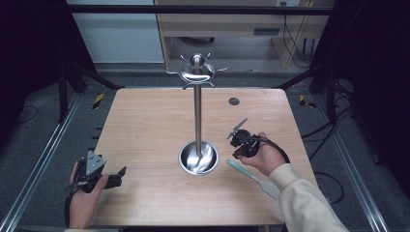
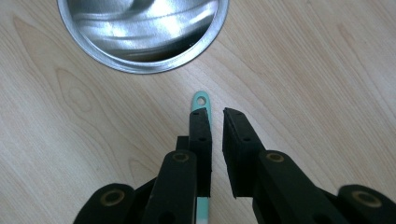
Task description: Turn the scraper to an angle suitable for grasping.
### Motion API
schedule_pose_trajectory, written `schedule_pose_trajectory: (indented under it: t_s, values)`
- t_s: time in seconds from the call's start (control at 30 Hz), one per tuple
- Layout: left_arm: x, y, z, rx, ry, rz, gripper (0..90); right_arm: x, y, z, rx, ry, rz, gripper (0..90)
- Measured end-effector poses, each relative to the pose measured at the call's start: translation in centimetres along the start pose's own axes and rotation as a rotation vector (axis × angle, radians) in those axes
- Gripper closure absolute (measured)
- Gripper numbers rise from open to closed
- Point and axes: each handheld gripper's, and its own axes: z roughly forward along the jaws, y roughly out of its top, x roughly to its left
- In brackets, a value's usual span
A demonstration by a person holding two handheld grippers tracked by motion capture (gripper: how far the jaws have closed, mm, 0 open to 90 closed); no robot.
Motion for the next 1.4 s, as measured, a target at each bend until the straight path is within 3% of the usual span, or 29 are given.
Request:
schedule_pose_trajectory:
  t_s: [0.8, 1.4]
  values:
    - [0.1, 0.0, -0.1, -0.008, 0.016, -0.001, 2.5, -0.4, 0.4, 2.4, 0.081, 0.030, 0.028, 70.0]
    - [0.1, 0.0, 0.0, -0.002, 0.014, 0.003, 2.5, -0.1, 1.0, 3.6, 0.102, 0.046, 0.025, 67.6]
